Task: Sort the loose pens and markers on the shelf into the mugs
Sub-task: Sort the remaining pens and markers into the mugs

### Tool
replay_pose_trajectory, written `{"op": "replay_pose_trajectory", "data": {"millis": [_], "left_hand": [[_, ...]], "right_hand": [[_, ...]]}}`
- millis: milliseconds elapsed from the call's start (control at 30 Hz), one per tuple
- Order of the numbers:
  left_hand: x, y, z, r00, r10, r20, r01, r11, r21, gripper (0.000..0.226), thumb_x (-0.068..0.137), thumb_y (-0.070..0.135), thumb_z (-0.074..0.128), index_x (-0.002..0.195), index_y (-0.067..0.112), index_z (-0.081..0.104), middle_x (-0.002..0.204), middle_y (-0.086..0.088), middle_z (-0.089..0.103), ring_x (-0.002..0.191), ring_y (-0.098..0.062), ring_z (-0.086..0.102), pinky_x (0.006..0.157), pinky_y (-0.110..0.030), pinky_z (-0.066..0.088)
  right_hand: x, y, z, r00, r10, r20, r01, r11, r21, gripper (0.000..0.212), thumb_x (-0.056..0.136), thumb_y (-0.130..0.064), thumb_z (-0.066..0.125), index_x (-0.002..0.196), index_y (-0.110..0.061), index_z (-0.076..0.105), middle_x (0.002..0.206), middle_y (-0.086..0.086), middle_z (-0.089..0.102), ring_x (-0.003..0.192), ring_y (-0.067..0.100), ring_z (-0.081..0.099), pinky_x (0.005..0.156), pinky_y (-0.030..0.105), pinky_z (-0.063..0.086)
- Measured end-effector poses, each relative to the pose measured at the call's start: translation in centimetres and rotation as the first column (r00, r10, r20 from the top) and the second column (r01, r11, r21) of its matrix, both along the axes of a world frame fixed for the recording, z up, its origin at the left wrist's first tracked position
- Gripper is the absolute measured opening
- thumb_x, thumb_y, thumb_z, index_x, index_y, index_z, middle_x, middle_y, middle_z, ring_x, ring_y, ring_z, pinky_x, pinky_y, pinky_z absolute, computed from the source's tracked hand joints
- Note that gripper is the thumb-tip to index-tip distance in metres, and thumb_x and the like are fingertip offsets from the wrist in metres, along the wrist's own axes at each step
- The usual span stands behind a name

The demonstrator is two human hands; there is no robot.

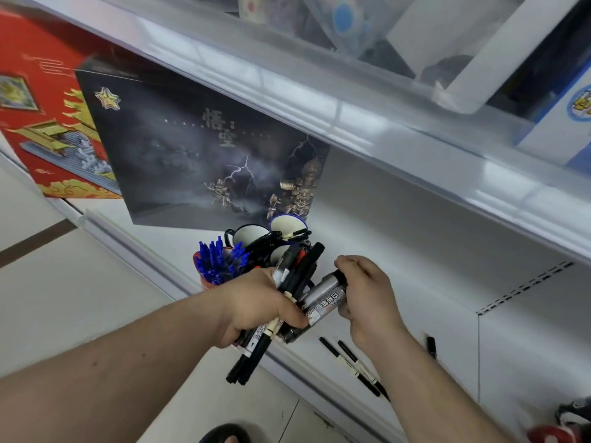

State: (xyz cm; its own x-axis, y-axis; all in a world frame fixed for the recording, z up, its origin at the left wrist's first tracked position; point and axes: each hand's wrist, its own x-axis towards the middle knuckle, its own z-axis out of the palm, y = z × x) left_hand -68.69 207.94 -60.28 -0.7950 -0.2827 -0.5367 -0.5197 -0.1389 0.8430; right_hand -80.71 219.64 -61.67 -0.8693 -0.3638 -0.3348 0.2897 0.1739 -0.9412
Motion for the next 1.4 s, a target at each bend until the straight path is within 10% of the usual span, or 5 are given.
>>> {"op": "replay_pose_trajectory", "data": {"millis": [267,633,933,1267,1400], "left_hand": [[0.0,-4.0,-0.1,0.848,0.524,-0.085,-0.526,0.850,-0.011,0.014,0.076,-0.002,0.073,0.078,0.007,0.063,0.059,-0.012,0.062,0.047,-0.019,0.056,0.045,-0.022,0.045],[-0.1,-5.2,-0.2,0.820,0.556,-0.138,-0.551,0.831,0.075,0.016,0.077,-0.005,0.071,0.086,0.004,0.061,0.058,-0.009,0.058,0.044,-0.018,0.053,0.045,-0.025,0.047],[-0.2,-5.1,-0.4,0.852,0.493,-0.176,-0.487,0.870,0.082,0.020,0.076,-0.007,0.070,0.081,0.008,0.058,0.055,-0.005,0.057,0.044,-0.015,0.052,0.044,-0.022,0.043],[0.0,-4.3,0.2,0.937,0.233,-0.259,-0.229,0.972,0.045,0.024,0.069,0.000,0.074,0.088,-0.008,0.062,0.063,-0.012,0.055,0.055,-0.018,0.052,0.051,-0.023,0.044],[0.0,-3.7,0.5,0.941,0.191,-0.278,-0.192,0.981,0.023,0.020,0.077,-0.012,0.068,0.072,0.006,0.062,0.064,-0.014,0.057,0.059,-0.024,0.056,0.052,-0.026,0.048]], "right_hand": [[-5.6,-5.5,-1.7,0.722,0.023,-0.691,0.127,0.978,0.166,0.009,0.097,-0.014,0.049,0.093,-0.011,0.056,0.079,-0.001,0.061,0.071,0.017,0.056,0.066,0.031,0.042],[-7.0,-12.1,-7.0,0.472,0.369,-0.800,-0.129,0.927,0.351,0.018,0.099,-0.030,0.047,0.111,-0.020,0.053,0.096,0.007,0.064,0.084,0.027,0.062,0.072,0.042,0.051],[-7.4,-11.0,-11.5,0.396,0.721,-0.569,-0.018,0.626,0.780,0.037,0.102,-0.043,0.037,0.118,-0.017,0.059,0.129,0.006,0.057,0.116,0.029,0.044,0.099,0.038,0.032],[-5.7,-11.0,-9.1,0.376,0.924,-0.068,-0.209,0.156,0.966,0.087,0.092,-0.065,0.022,0.157,-0.017,-0.010,0.162,0.006,-0.023,0.148,0.027,-0.022,0.117,0.054,-0.013],[-3.7,-9.3,-3.9,0.770,0.524,-0.364,-0.292,0.796,0.530,0.069,0.088,-0.067,0.017,0.122,-0.027,0.061,0.141,0.002,0.052,0.130,0.020,0.046,0.108,0.045,0.035]]}}
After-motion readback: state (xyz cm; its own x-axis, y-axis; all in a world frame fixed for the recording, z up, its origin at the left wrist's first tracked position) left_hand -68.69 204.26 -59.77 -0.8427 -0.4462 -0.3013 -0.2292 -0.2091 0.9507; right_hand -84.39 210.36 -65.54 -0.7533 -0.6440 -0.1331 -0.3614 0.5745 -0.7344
